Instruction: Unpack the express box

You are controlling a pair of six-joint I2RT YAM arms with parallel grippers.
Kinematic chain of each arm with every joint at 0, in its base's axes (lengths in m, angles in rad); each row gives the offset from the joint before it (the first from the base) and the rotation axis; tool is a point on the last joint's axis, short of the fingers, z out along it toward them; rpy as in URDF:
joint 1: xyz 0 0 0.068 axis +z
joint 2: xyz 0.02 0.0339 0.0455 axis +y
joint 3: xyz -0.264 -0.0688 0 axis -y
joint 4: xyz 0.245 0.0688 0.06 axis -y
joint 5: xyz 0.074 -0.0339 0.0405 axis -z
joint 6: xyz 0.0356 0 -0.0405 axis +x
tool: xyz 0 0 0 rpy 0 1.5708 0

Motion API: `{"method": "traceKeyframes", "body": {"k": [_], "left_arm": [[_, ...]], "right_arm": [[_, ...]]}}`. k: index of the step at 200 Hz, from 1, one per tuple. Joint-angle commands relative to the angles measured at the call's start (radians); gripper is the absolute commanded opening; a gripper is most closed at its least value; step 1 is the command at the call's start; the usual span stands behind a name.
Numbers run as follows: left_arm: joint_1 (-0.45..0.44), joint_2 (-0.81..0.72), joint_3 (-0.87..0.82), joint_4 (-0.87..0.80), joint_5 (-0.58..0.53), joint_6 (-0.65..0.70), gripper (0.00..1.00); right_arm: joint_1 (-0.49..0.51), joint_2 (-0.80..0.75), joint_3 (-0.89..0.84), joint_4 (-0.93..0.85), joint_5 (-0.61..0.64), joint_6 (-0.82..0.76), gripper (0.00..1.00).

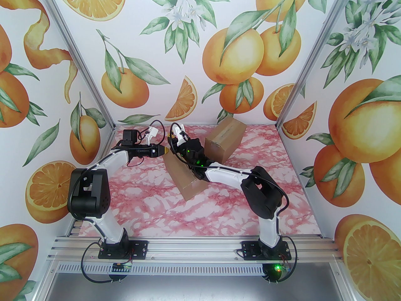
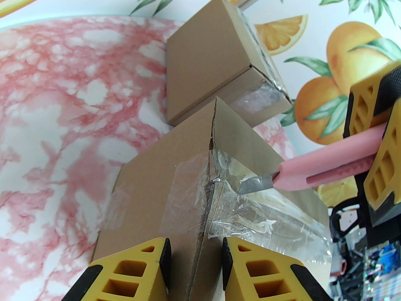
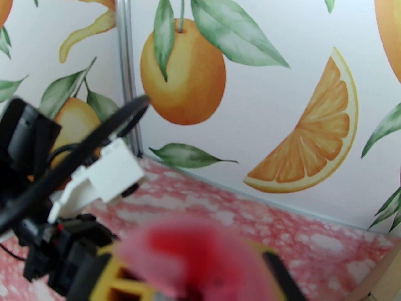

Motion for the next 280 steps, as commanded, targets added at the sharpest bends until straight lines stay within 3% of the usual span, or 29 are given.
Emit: {"method": "traceKeyframes", "body": {"k": [1, 99, 171, 193, 224, 260, 280], "left_arm": [[-0.011, -0.008, -0.040, 0.010, -0.117, -0.034, 0.32], [-0.029, -0.036, -0.089, 0.055, -0.172, -0.088, 0.29], [-0.044, -0.038, -0.072, 0.000, -0.147, -0.023, 0.29], [-0.045, -0.054, -0.054, 0.009, -0.151, -0.011, 0.35], [-0.047, -0.077, -0.002, -0.049, -0.175, 0.024, 0.54], [-0.060, -0.117, 0.007, -0.044, -0.189, -0.005, 0.60], [-0.090, -0.162, -0.012, -0.052, -0.243, -0.007, 0.63]], "right_arm": [[0.029, -0.068, -0.034, -0.025, 0.034, -0.004, 0.00], [0.044, -0.138, -0.113, -0.058, 0.070, -0.020, 0.00], [0.028, -0.139, -0.116, 0.026, 0.073, -0.089, 0.00], [-0.001, -0.147, -0.121, 0.057, 0.083, -0.050, 0.00], [-0.040, -0.160, -0.113, 0.037, 0.049, -0.016, 0.00], [-0.049, -0.138, -0.082, 0.030, -0.041, -0.042, 0.00], [-0.051, -0.113, -0.057, 0.026, -0.021, -0.044, 0.00]]}}
